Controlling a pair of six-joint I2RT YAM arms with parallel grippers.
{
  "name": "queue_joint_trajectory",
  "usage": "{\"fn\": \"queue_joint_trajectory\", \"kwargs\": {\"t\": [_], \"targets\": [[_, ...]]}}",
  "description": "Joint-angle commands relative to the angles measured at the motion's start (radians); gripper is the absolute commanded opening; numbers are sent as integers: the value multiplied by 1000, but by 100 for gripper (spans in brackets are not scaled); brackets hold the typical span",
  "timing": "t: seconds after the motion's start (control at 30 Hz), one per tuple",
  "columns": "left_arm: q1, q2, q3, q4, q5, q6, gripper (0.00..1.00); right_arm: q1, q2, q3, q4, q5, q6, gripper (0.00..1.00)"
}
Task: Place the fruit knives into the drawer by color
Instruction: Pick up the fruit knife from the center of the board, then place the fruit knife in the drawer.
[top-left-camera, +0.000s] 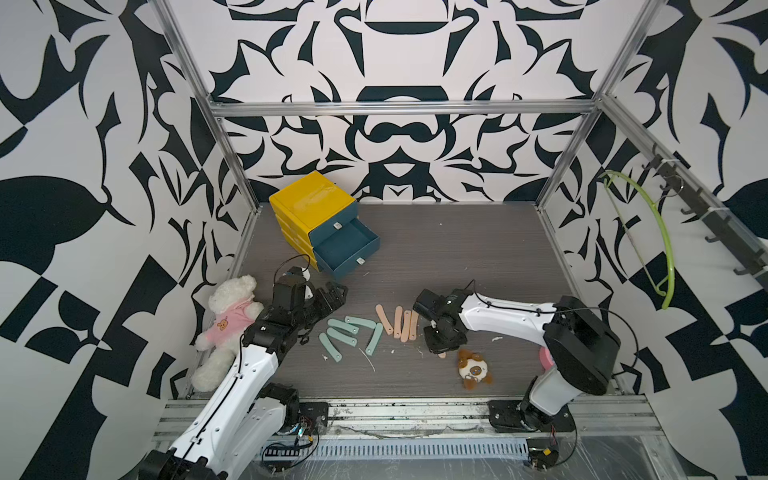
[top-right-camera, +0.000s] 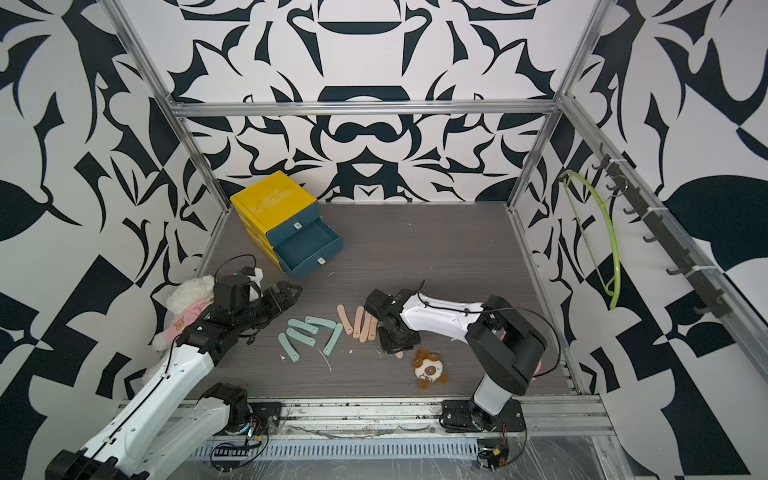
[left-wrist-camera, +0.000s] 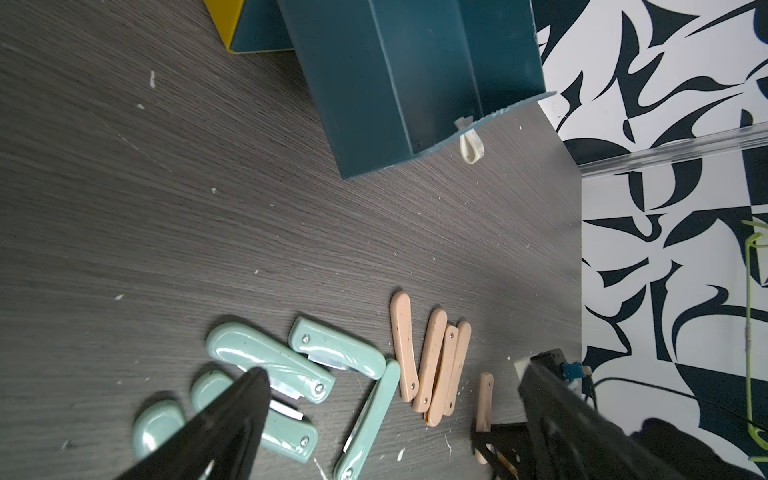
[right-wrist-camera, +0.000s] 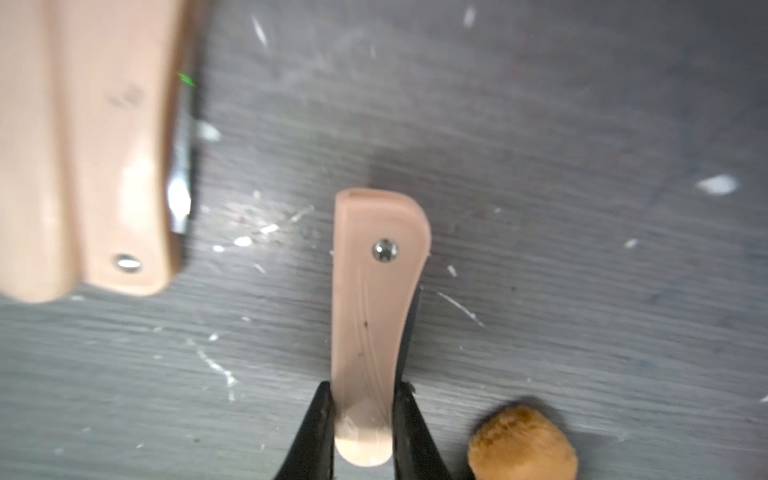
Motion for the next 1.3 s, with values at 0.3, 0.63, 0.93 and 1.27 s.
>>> {"fn": "queue_joint_trajectory", "kwargs": {"t": [0.3, 0.63, 0.93, 1.27], "targets": [[-7, -6, -14, 18, 28, 0, 99, -49, -81, 294, 219, 32, -78, 7], [-9, -37, 0, -33, 29, -4, 99, -126, 265, 725, 441, -171, 19, 7], [-10, -40, 4, -52, 42, -2, 99, -155, 509, 1027, 428, -228, 86, 8], [-10, -21, 7, -54, 67, 17, 99, -171, 582, 1120, 409, -249, 117, 39]]}}
